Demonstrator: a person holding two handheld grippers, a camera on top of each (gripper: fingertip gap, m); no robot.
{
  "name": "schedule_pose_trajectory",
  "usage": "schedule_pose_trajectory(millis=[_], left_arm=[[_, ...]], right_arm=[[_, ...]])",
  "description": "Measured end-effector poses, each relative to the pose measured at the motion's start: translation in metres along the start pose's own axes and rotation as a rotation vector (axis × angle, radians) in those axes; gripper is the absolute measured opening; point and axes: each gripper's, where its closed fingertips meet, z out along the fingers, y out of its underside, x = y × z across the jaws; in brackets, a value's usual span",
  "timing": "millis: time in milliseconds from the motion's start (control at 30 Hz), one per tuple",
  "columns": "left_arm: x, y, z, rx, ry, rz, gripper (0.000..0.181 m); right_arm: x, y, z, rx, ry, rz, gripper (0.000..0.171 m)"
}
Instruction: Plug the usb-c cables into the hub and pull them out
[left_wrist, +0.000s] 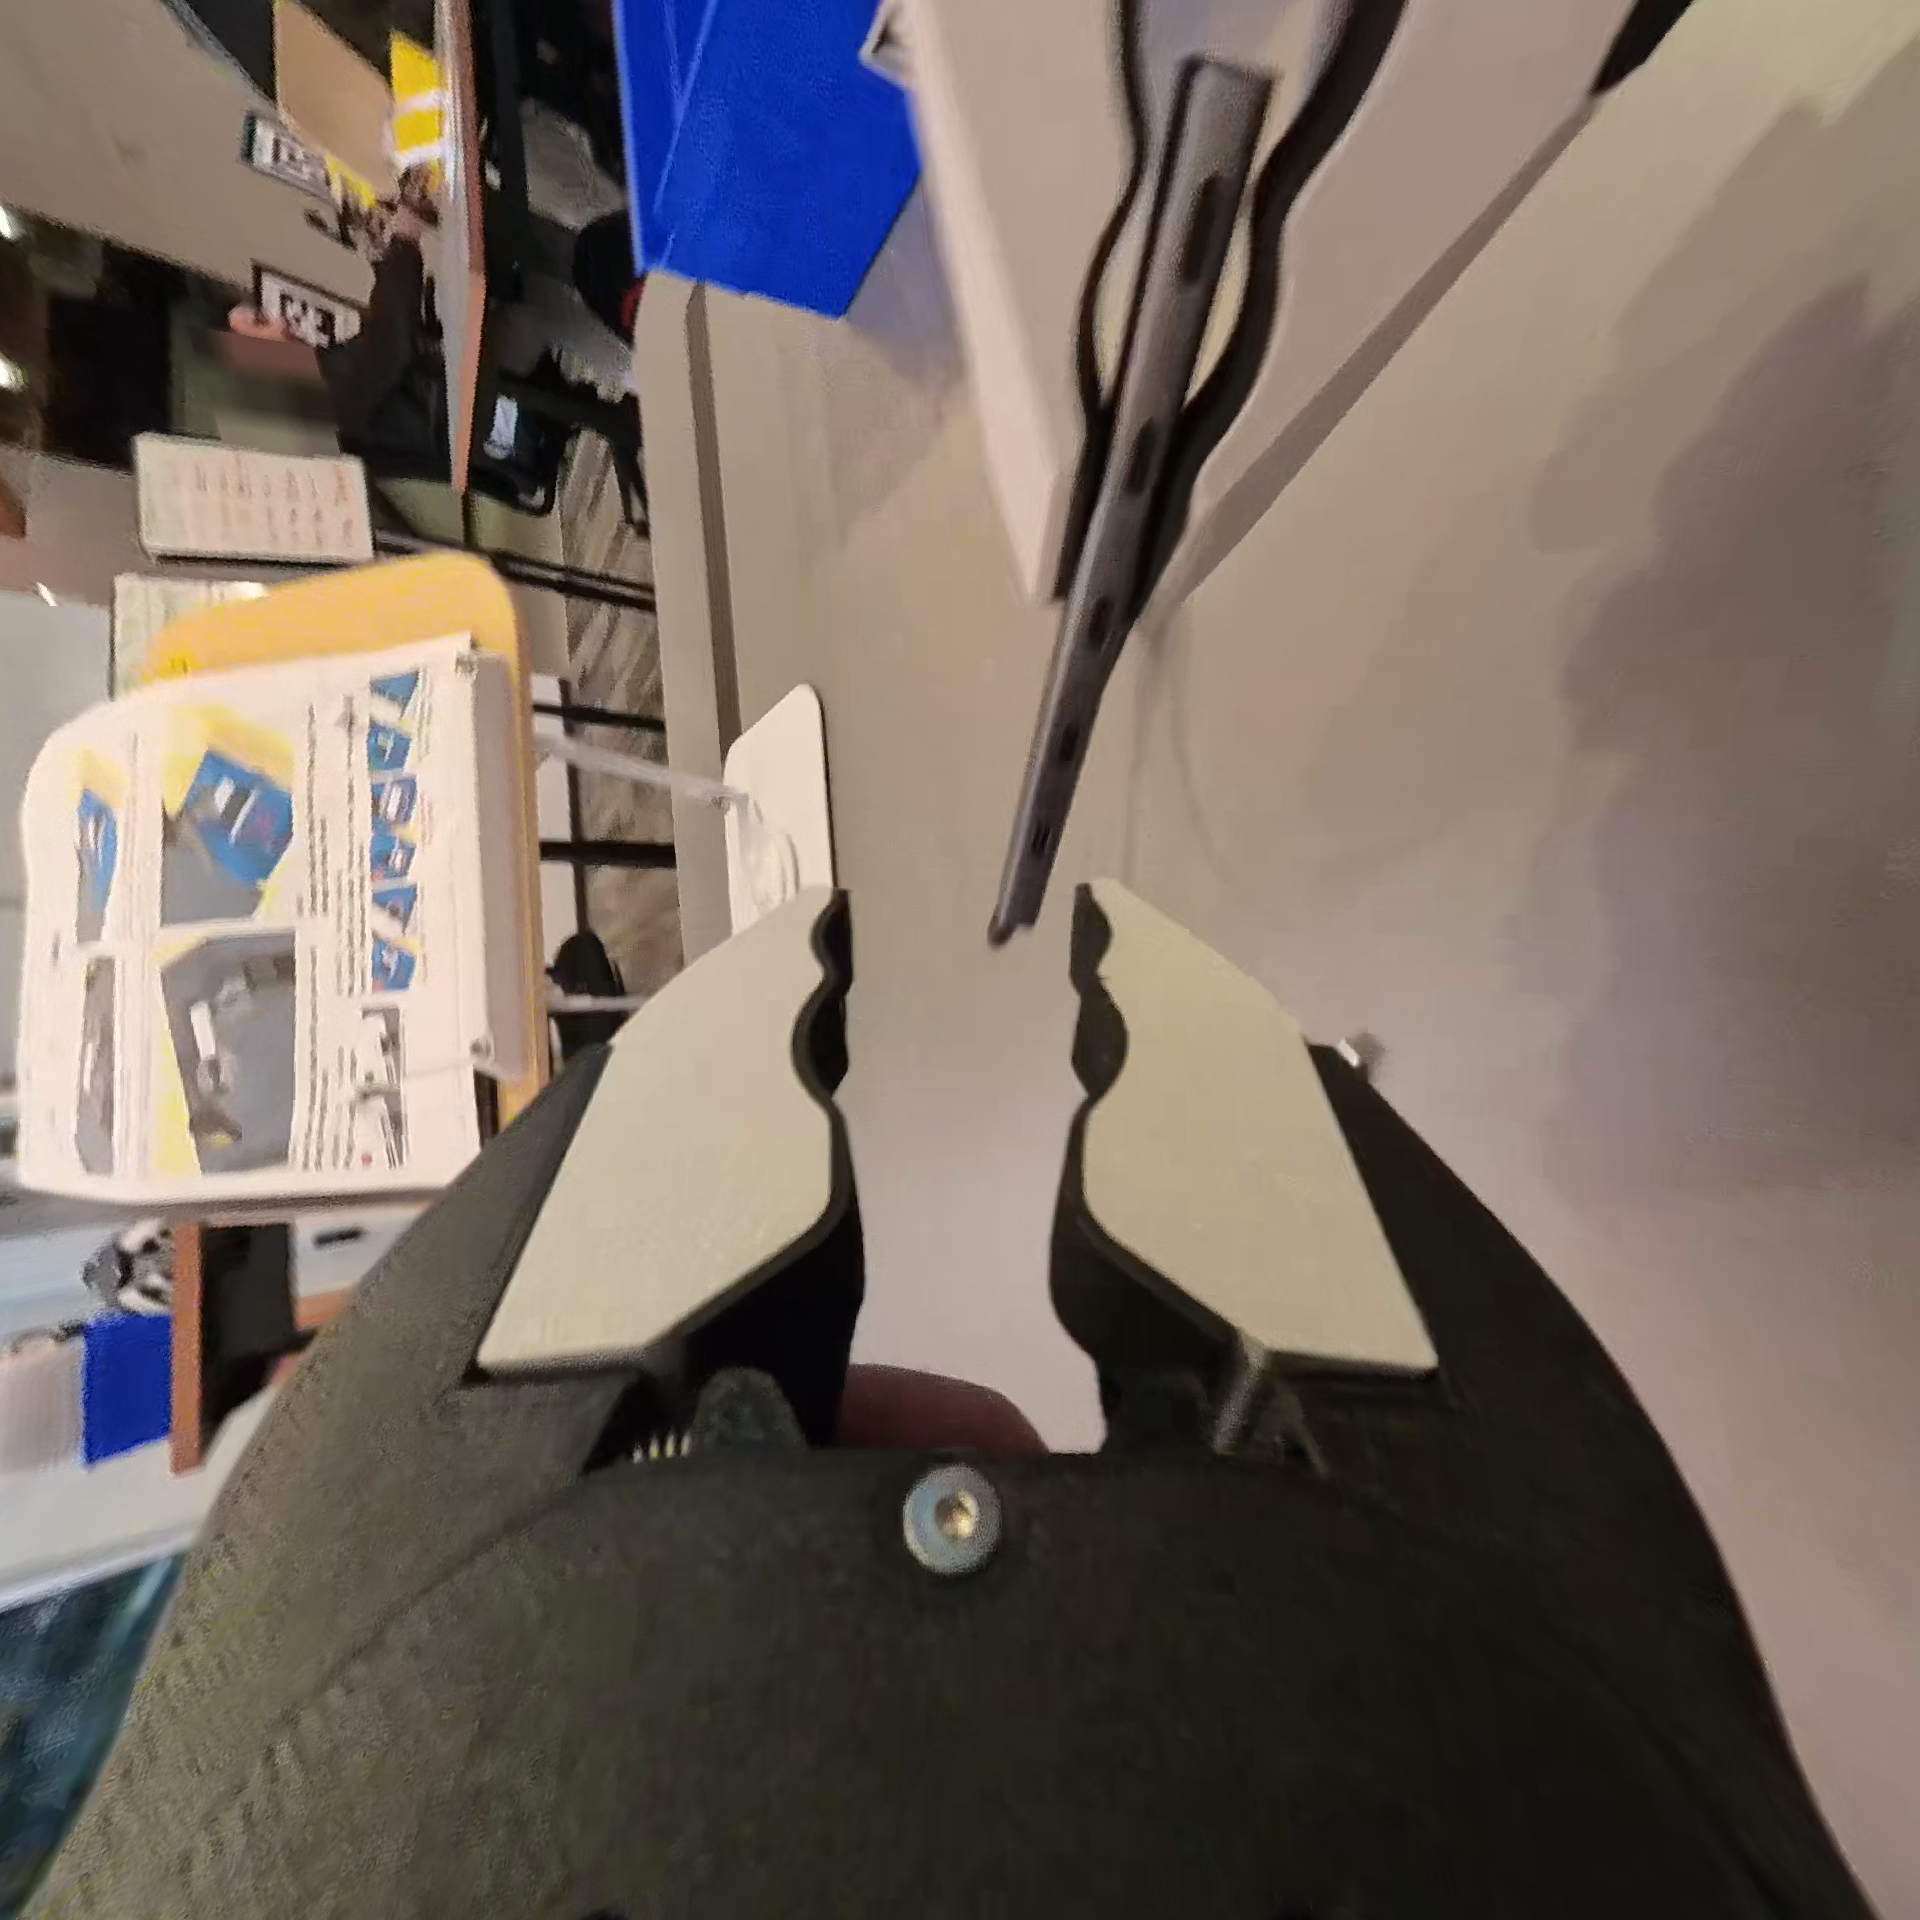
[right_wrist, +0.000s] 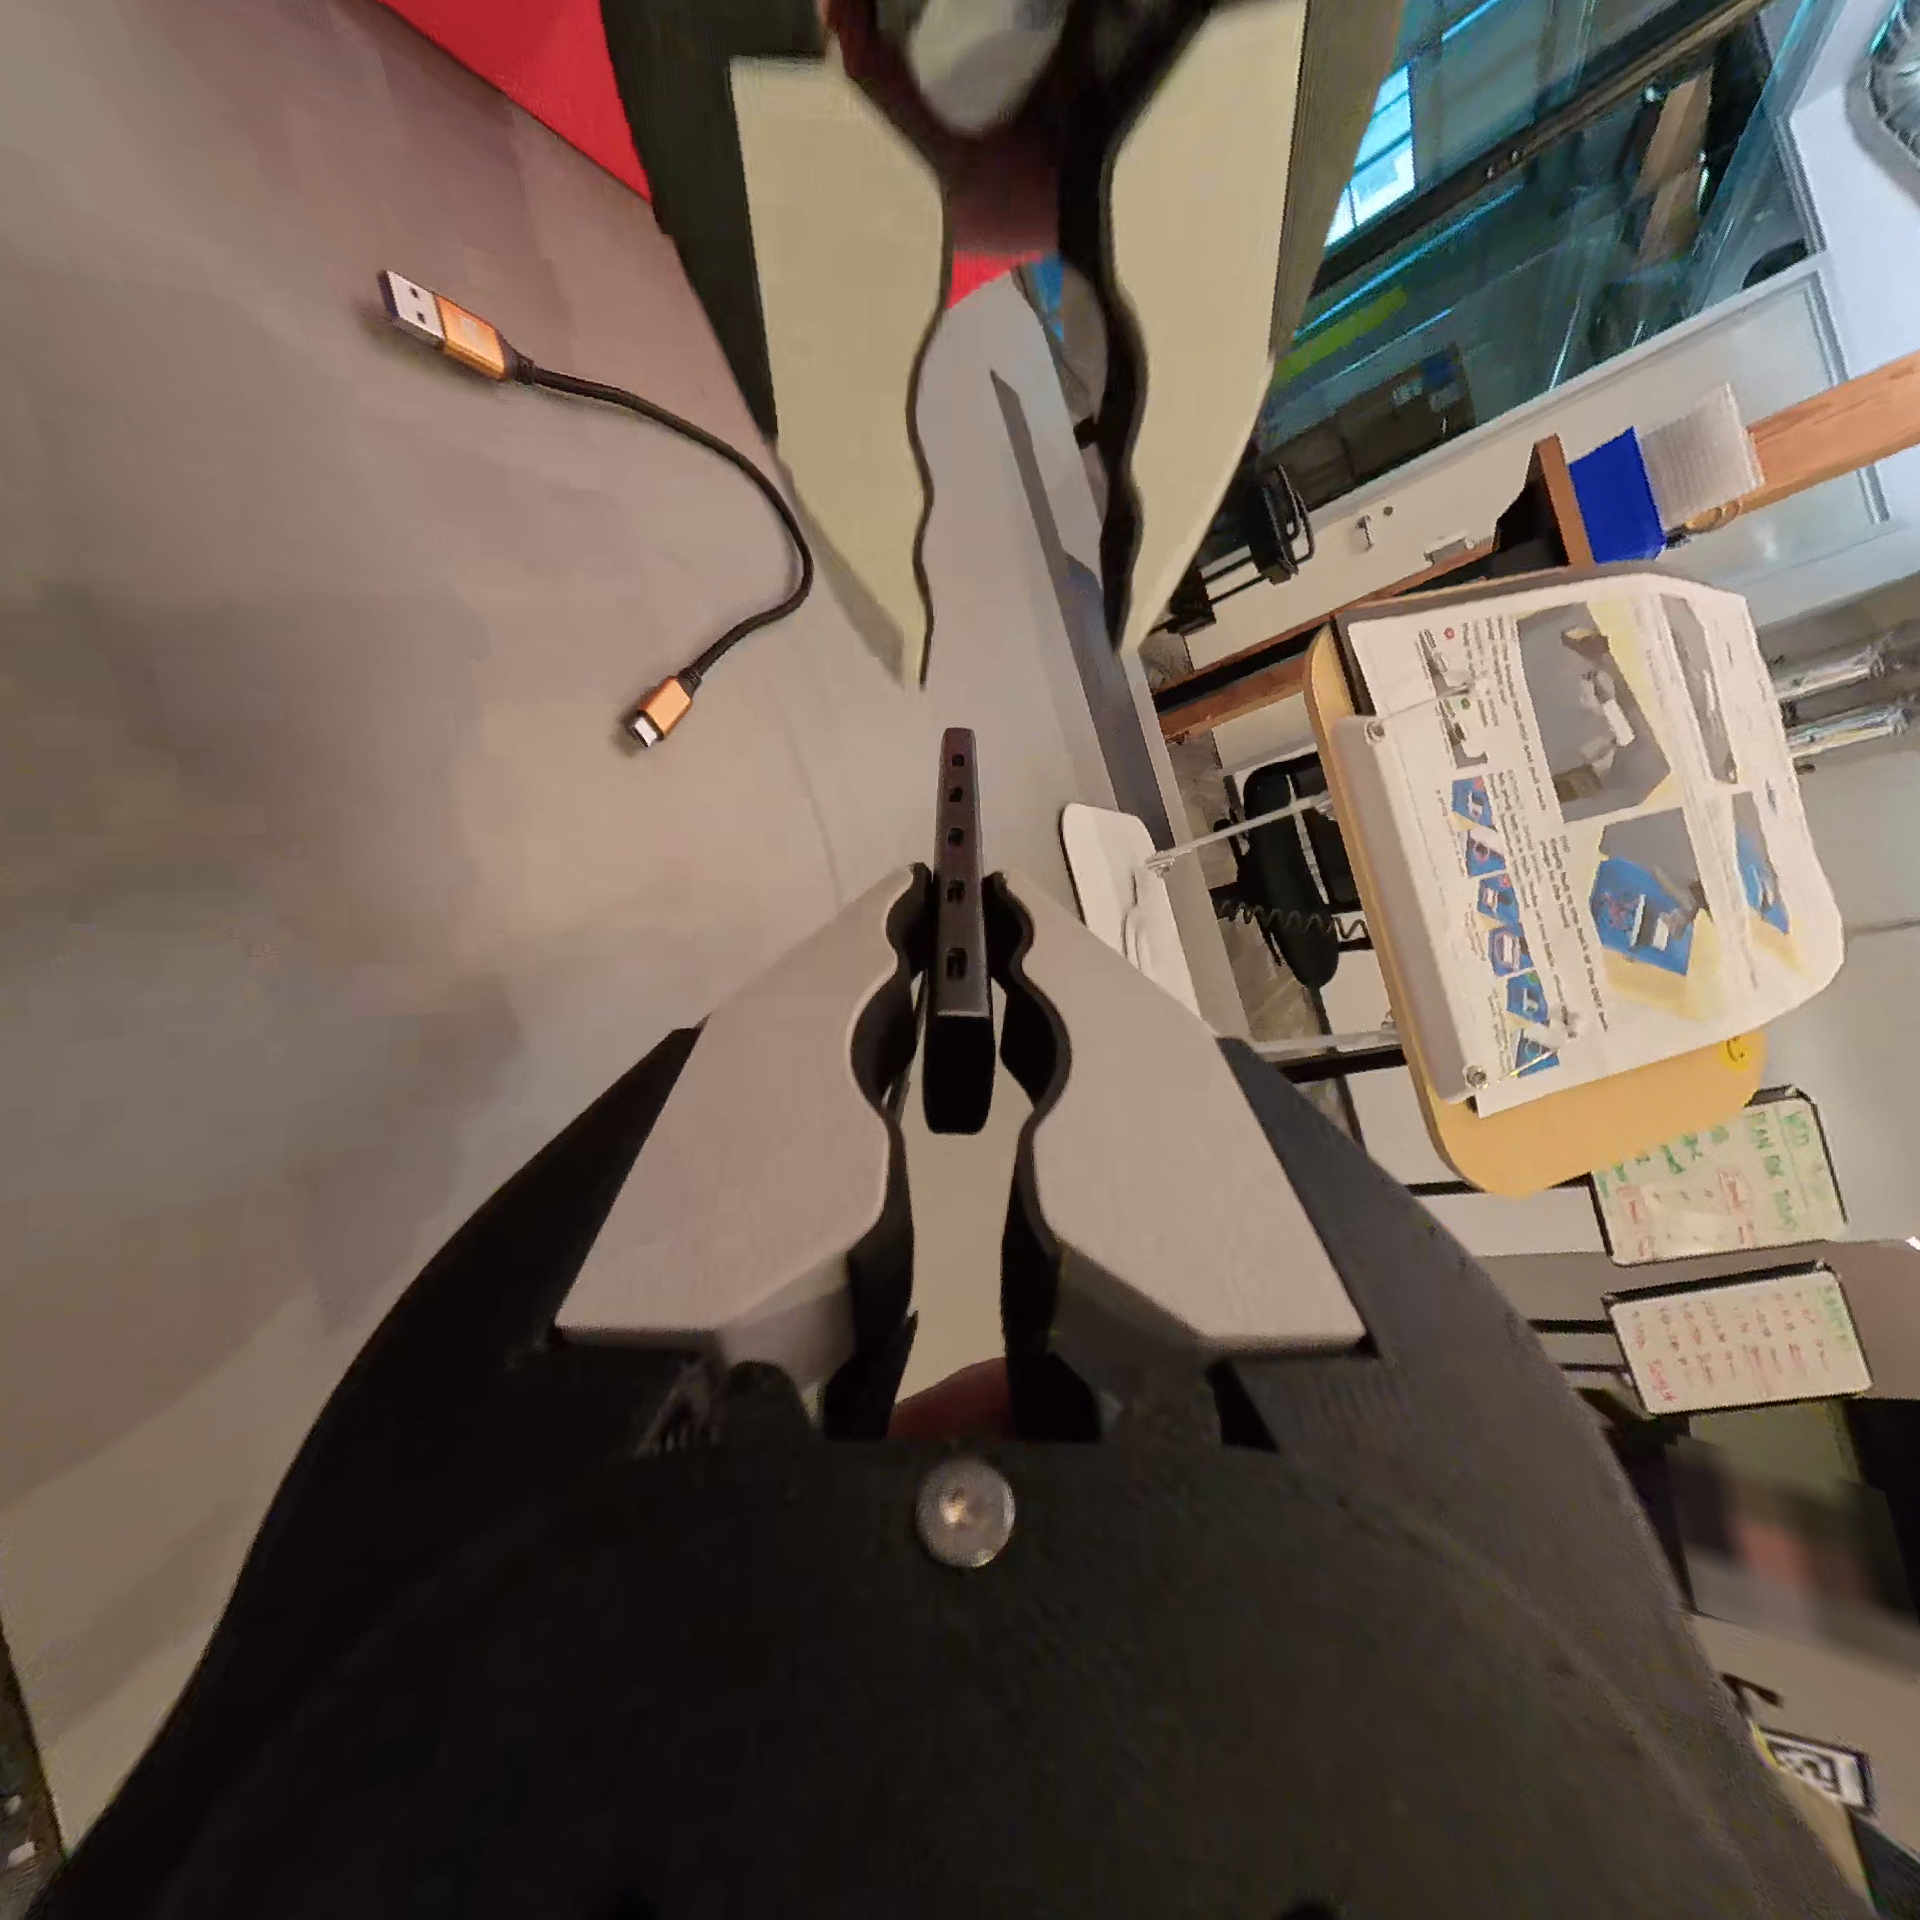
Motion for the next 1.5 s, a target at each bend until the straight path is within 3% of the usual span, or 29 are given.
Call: schedule_pose_trajectory(millis=[100, 233, 400, 733, 900, 1500], left_arm=[[-0.003, 0.024, -0.015, -0.071, 0.023, -0.061, 0.044], [0.029, 0.052, -0.017, -0.154, 0.149, -0.009, 0.036], [0.064, 0.076, 0.001, -0.206, 0.292, 0.003, 0.032], [0.084, 0.110, 0.038, -0.256, 0.486, 0.029, 0.024], [0.083, 0.117, 0.048, -0.279, 0.547, -0.025, 0.005], [0.070, 0.117, 0.036, -0.311, 0.600, -0.181, 0.000]], right_arm=[[0.002, 0.004, 0.000, -0.004, 0.004, 0.018, 0.007], [-0.004, 0.004, 0.003, -0.006, -0.017, 0.020, 0.007], [-0.008, 0.007, 0.004, -0.007, -0.043, 0.041, 0.007], [-0.017, 0.017, 0.007, -0.020, -0.088, 0.083, 0.007], [-0.024, 0.028, 0.012, -0.049, -0.117, 0.106, 0.007], [-0.062, 0.032, 0.048, -0.159, -0.157, -0.070, 0.011]])
